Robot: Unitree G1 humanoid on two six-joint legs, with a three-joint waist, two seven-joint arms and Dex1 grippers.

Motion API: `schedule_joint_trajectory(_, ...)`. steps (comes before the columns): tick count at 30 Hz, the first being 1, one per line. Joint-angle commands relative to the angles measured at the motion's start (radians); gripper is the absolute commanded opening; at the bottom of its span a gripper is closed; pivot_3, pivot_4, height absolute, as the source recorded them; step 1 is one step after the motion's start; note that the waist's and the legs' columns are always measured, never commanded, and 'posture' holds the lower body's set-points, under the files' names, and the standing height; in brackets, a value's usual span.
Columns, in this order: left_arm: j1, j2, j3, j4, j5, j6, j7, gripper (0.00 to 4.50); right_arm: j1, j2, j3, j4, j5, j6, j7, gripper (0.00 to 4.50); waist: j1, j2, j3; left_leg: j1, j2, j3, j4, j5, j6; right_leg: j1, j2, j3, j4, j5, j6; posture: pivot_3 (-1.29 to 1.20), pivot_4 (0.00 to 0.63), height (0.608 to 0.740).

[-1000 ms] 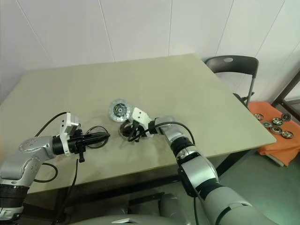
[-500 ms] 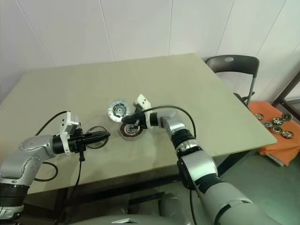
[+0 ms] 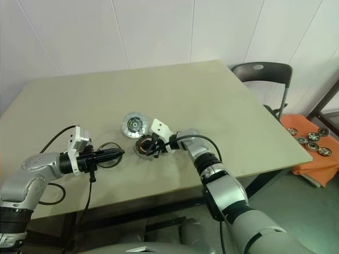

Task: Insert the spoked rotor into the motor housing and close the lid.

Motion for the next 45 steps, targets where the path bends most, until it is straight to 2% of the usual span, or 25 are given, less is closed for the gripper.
schedule_joint_trajectory(1,-0.012,0.002,0.015,-0.021,-0.01,-0.007,-0.001,0.0,-0.02,0.001,-0.008,0.009,-0.001,-0.014,-0.017,0.05,0.0,0.0,0.0,0.0,0.0,0.0,0.0,0.0,0.0,0.0,0.0,0.0,0.0,0.0,0.0,0.0,0.0,0.74)
schedule_joint_trajectory(9,-0.024,0.004,0.015,-0.008,-0.008,-0.01,-0.006,0.0,-0.041,0.007,-0.078,-0.092,0.156,0.261,0.199,0.05,0.001,0.0,0.0,0.0,0.0,0.0,0.0,0.0,0.0,0.0,0.0,0.0,0.0,0.0,0.0,0.0,0.0,0.74)
schedule_joint_trajectory(12,-0.026,0.003,0.015,-0.004,-0.006,-0.011,-0.007,0.0,-0.039,0.001,-0.076,-0.122,0.166,0.301,0.21,0.05,0.001,0.0,0.0,0.0,0.0,0.0,0.0,0.0,0.0,0.0,0.0,0.0,0.0,0.0,0.0,0.0,0.0,0.74)
schedule_joint_trajectory(18,-0.025,0.003,0.015,0.001,-0.004,-0.016,-0.009,0.0,-0.071,0.02,-0.122,-0.052,0.154,0.221,0.019,0.05,0.001,0.0,0.0,0.0,0.0,0.0,0.0,0.0,0.0,0.0,0.0,0.0,0.0,0.0,0.0,0.0,0.0,0.74)
schedule_joint_trajectory(22,-0.02,0.003,0.016,0.001,-0.005,-0.017,-0.01,0.0,-0.064,0.017,-0.079,-0.025,0.09,0.091,-0.051,0.05,0.0,0.0,0.0,0.0,0.0,0.0,0.0,0.0,0.0,0.0,0.0,0.0,0.0,0.0,0.0,0.0,0.0,0.74)
schedule_joint_trajectory(29,-0.013,0.005,0.018,0.004,-0.005,-0.023,-0.016,0.0,-0.024,0.007,-0.021,-0.007,0.026,-0.023,-0.029,0.05,0.0,0.0,0.0,0.0,0.0,0.0,0.0,0.0,0.0,0.0,0.0,0.0,0.0,0.0,0.0,0.0,0.0,0.74)
schedule_joint_trajectory(37,-0.015,0.003,0.015,0.013,0.001,-0.028,-0.02,0.0,-0.001,-0.006,0.006,-0.001,-0.004,-0.055,-0.005,0.05,0.0,0.0,0.0,0.0,0.0,0.0,0.0,0.0,0.0,0.0,0.0,0.0,0.0,0.0,0.0,0.0,0.0,0.74)
schedule_joint_trajectory(45,-0.01,0.001,0.014,0.006,0.001,-0.026,-0.018,0.0,0.0,-0.004,0.005,0.036,-0.037,-0.096,-0.084,0.05,0.0,0.0,0.0,0.001,0.0,0.0,0.0,0.0,0.0,0.001,0.0,0.0,0.0,0.0,0.0,0.0,0.0,0.74)
